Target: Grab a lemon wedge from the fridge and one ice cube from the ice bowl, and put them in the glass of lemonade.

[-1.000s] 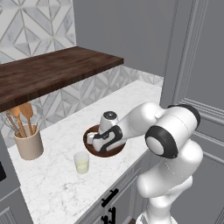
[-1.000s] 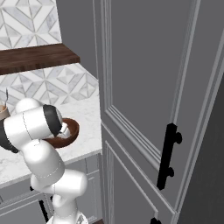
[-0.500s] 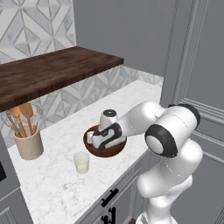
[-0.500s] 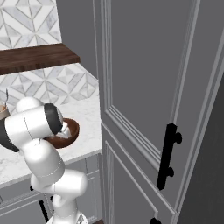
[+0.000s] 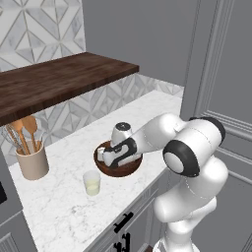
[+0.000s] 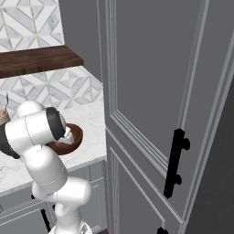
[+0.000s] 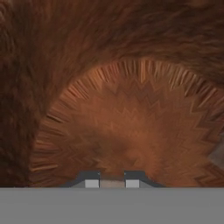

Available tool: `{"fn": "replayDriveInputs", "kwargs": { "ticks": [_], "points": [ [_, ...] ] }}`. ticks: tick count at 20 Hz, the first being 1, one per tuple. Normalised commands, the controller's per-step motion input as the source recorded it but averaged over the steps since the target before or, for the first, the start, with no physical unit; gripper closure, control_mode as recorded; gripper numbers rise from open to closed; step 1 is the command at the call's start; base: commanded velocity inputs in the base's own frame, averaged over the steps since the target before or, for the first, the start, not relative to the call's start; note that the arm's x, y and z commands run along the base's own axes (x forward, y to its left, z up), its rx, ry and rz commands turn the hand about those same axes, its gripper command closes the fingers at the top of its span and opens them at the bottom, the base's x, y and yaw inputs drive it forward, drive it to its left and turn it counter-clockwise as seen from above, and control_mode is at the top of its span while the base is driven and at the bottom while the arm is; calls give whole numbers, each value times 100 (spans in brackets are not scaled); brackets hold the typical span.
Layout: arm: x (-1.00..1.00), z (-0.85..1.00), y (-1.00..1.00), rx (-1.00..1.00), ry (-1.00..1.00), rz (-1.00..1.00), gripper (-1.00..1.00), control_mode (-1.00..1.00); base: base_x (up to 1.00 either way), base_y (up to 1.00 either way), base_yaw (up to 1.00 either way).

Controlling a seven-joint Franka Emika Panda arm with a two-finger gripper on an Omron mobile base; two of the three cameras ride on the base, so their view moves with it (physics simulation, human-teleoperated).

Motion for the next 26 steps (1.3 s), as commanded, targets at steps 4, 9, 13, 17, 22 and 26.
{"fn": "replayDriveInputs", "kwargs": {
  "ticks": [4,9,13,17,22,26],
  "points": [
    [0,6,0,0,2,0,100,-100,0,0,0],
    [-6,65,0,0,0,0,100,-100,0,0,0],
    [-3,92,1,-1,0,0,100,-100,0,0,0],
    [0,61,7,-4,0,0,100,-100,0,0,0],
    [0,23,0,1,0,0,100,-100,0,0,0],
    [0,24,0,2,-2,0,100,-100,0,0,0]
  ]
}}
